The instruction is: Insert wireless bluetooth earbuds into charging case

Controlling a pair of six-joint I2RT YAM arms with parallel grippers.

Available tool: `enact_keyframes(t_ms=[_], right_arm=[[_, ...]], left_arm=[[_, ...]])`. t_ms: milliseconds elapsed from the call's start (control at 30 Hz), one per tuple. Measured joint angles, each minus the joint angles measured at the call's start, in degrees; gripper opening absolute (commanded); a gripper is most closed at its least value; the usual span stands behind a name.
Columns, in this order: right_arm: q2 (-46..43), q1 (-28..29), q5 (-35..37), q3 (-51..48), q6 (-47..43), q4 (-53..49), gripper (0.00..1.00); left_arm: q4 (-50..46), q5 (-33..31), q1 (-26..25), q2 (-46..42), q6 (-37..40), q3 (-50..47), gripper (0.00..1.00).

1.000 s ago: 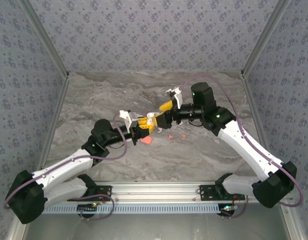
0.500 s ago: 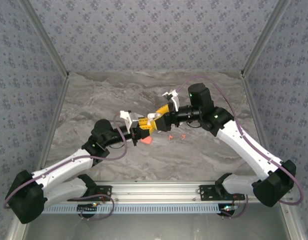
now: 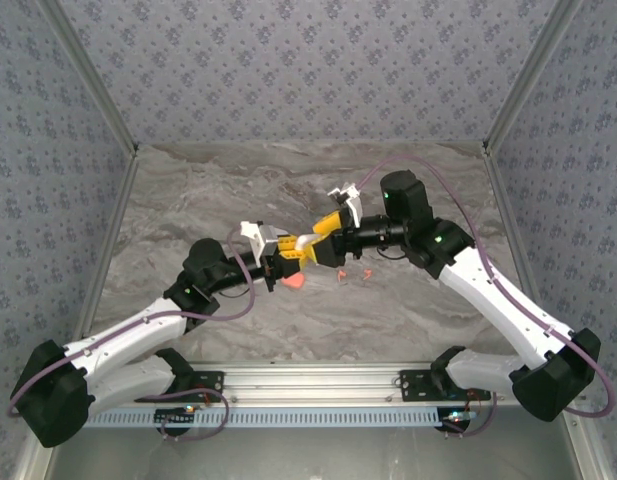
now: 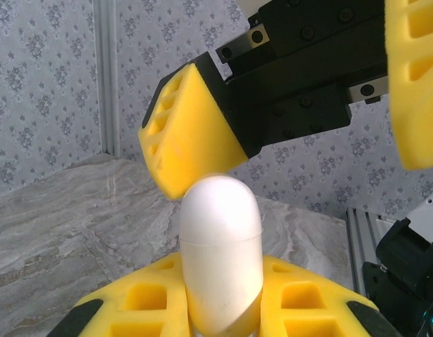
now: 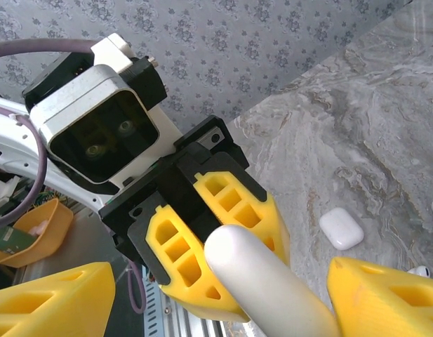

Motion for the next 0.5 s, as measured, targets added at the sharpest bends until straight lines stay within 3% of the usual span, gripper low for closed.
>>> enact_keyframes(t_ms=[133, 267, 500], right_arm=[[-0.1, 0.0, 0.7, 0.0, -0.4, -0.5, 0.85], [-0.7, -0.2, 4.1, -0.1, -0.5, -1.6, 0.99], [-5.8, -5.5, 11.2, -3.0, 0.9, -1.6, 1.0]], left_arm=[[0.0, -0.1, 0.0, 0.0, 0.0, 0.0, 0.0], [0.0, -1.2, 0.0, 0.0, 0.0, 0.0, 0.0], [-1.6, -6.8, 0.2, 0.0, -1.6, 0.0, 0.0]])
